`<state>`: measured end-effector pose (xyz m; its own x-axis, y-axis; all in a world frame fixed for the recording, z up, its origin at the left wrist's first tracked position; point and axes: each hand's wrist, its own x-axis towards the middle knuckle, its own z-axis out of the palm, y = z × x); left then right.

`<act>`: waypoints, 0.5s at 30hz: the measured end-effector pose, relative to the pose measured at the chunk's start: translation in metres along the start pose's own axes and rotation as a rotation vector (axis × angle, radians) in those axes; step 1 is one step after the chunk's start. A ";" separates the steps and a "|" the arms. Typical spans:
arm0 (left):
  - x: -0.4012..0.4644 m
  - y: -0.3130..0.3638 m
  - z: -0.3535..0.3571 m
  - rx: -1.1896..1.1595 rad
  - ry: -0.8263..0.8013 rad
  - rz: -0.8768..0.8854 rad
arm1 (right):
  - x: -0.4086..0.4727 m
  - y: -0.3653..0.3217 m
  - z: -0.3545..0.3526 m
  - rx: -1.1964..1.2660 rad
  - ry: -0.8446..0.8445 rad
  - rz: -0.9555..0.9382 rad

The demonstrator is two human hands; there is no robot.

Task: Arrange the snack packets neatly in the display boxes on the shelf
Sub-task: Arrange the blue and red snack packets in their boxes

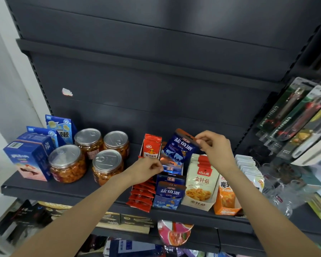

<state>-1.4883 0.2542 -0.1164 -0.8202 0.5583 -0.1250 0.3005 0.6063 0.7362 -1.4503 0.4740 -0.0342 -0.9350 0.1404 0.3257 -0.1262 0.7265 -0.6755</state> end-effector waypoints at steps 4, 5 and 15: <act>0.010 0.004 -0.001 -0.124 0.049 -0.087 | 0.004 -0.006 -0.009 0.017 0.091 -0.042; 0.013 0.004 -0.001 -0.163 0.055 -0.111 | 0.005 -0.006 -0.011 0.026 0.107 -0.045; 0.019 0.013 -0.008 -0.538 0.233 -0.293 | 0.009 -0.006 -0.021 0.214 0.169 -0.022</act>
<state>-1.5034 0.2685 -0.1038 -0.9333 0.2392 -0.2680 -0.1871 0.3132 0.9311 -1.4514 0.4850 -0.0139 -0.8651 0.2496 0.4351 -0.2294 0.5744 -0.7857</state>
